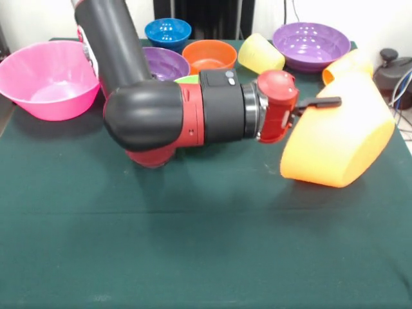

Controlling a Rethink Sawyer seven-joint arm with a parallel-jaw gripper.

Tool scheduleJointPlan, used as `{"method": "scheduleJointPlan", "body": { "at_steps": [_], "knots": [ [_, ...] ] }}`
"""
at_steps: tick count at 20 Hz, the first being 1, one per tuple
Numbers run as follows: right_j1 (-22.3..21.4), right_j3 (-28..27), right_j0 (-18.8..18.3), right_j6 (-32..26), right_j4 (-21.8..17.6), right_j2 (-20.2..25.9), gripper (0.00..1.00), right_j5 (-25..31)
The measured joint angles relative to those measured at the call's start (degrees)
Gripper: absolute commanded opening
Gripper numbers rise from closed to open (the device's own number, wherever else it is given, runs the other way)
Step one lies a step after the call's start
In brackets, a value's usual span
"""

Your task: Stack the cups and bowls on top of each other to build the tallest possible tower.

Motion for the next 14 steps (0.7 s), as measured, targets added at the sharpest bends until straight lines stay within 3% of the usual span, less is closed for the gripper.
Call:
{"method": "scheduleJointPlan", "body": {
  "at_steps": [8, 14],
  "knots": [
    [0.2, 12.6, -8.1, 0.0, -7.9, 0.8, 0.00, -6.6],
    [2.6, 16.1, -10.9, -2.0, -13.8, 2.6, 0.00, -8.4]
  ]
}}
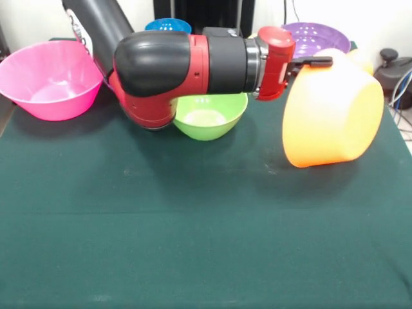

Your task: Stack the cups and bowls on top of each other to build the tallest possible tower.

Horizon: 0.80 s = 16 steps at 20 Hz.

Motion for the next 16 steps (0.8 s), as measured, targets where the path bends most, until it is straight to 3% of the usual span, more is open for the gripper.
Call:
{"method": "scheduleJointPlan", "body": {
  "at_steps": [8, 16],
  "knots": [
    [3.6, -0.9, -0.1, -13.5, -2.6, 2.4, 0.00, 0.0],
    [4.3, -0.9, -0.1, -17.2, -2.6, 2.4, 0.00, 0.0]
  ]
}}
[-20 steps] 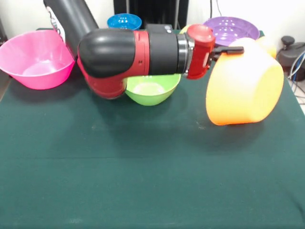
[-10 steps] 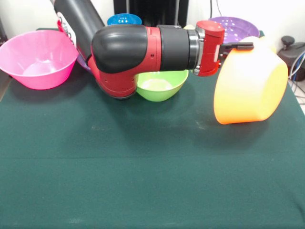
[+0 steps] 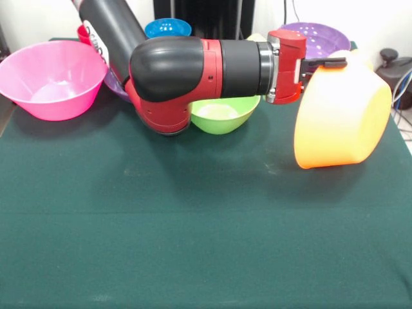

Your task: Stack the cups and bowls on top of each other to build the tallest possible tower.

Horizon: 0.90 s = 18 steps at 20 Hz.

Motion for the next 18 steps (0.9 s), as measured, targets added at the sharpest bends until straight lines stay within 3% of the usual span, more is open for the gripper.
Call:
{"method": "scheduleJointPlan", "body": {
  "at_steps": [9, 18],
  "knots": [
    [0.0, 0.0, -0.6, 0.0, -0.1, 0.0, 0.00, 0.9],
    [0.0, -1.7, -0.8, -1.2, -1.1, -0.1, 0.00, 5.8]
  ]
}}
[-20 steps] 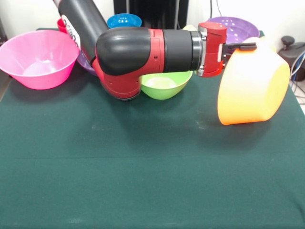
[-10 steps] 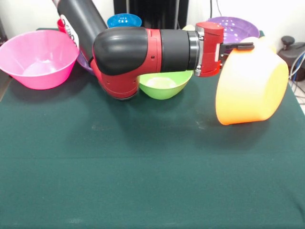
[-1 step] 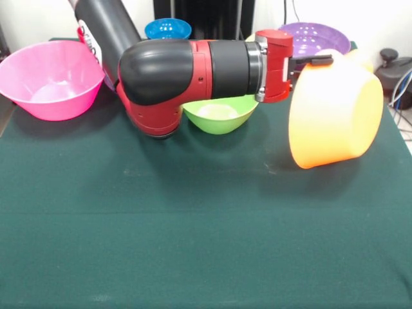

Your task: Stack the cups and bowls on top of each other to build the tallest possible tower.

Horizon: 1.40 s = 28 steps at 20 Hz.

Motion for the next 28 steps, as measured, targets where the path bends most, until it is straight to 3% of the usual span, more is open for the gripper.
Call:
{"method": "scheduleJointPlan", "body": {
  "at_steps": [6, 16, 28],
  "knots": [
    [0.4, -0.7, -0.6, -2.9, -0.6, 0.2, 0.00, 1.3],
    [1.6, -1.4, -1.2, -12.8, -0.7, 0.8, 0.00, 1.3],
    [1.6, -1.4, -1.5, -13.1, -0.7, 0.8, 0.00, 1.3]
  ]
}}
